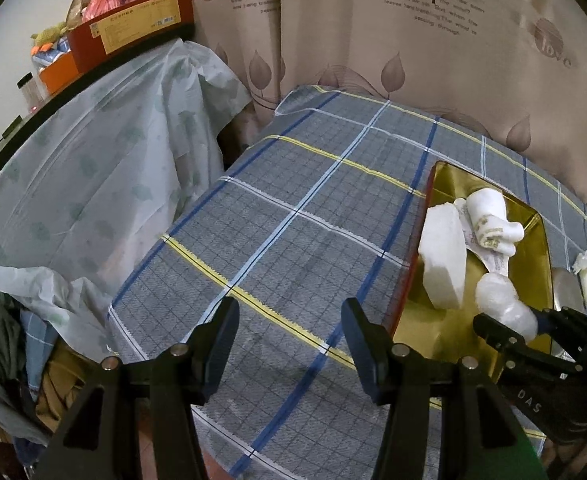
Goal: Organize soft objects
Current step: 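Lower the plastic-wrapped bundle into the tray and open the right gripper, then reach the right gripper to the light blue fuzzy towel and grasp it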
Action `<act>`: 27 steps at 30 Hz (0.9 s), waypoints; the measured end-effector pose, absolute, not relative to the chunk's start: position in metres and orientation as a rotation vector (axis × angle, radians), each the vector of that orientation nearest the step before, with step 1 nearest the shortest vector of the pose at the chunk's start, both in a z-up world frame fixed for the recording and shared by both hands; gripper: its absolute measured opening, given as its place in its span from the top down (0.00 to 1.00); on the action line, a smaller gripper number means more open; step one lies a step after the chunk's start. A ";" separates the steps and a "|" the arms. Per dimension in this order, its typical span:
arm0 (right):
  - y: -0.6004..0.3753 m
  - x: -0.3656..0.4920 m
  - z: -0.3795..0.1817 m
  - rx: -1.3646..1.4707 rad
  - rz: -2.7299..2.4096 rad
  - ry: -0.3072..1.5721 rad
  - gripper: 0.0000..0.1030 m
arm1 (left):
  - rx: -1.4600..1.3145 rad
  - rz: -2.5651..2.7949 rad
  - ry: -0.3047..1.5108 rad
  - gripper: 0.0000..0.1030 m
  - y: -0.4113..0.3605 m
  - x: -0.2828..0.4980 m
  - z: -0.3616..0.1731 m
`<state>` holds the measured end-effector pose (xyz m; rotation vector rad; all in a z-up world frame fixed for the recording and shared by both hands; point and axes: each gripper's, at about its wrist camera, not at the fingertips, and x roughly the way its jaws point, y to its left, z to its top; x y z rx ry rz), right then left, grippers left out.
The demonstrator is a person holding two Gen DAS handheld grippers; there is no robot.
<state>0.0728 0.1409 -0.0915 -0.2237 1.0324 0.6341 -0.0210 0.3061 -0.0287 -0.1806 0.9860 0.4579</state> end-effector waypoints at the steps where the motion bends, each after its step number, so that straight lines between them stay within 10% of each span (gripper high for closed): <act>1: 0.141 0.073 -0.091 -0.224 0.631 1.028 0.50 | -0.185 0.460 0.985 0.47 0.306 -0.021 -0.029; 3: 0.140 0.072 -0.087 -0.219 0.623 1.010 0.33 | -0.185 0.456 0.985 0.47 0.306 -0.021 -0.028; 27: 0.056 0.018 -0.017 -0.149 0.632 0.921 0.32 | -0.168 0.428 0.992 0.47 0.288 -0.023 -0.024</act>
